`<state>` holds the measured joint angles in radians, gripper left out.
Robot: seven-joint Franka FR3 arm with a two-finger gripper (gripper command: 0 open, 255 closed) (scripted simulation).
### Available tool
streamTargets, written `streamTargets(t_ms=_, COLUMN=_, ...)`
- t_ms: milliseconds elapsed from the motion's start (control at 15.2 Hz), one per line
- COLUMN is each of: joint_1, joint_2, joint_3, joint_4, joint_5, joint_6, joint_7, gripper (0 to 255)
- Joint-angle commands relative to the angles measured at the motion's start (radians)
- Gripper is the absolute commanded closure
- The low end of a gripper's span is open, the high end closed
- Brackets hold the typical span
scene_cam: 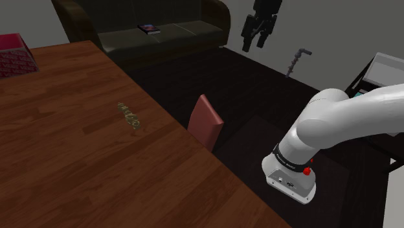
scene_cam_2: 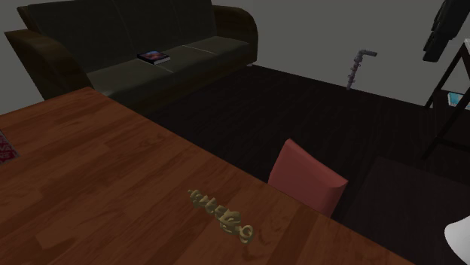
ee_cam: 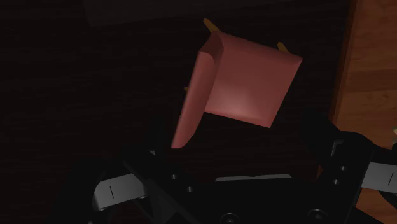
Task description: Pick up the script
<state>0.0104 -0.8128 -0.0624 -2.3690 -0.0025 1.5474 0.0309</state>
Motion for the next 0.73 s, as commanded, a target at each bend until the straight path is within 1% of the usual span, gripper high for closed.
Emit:
streamTargets(t_ms=0, joint_1=0.000, joint_2=0.000, joint_3=0.000, joint_4=0.000, joint_5=0.000, joint_6=0.000, joint_7=0.000, gripper=0)
streamTargets(t_ms=330, joint_1=0.031, joint_2=0.080, joint_3=0.089, joint_4=-0.029, joint_5=0.061, joint_6=0.120, joint_7=0.103, gripper=0)
streamTargets(t_ms=660, joint_1=0.058, joint_2=0.193, joint_3=0.175, joint_4=-0.025, joint_5=0.106, joint_6=0.241, joint_7=0.202, gripper=0)
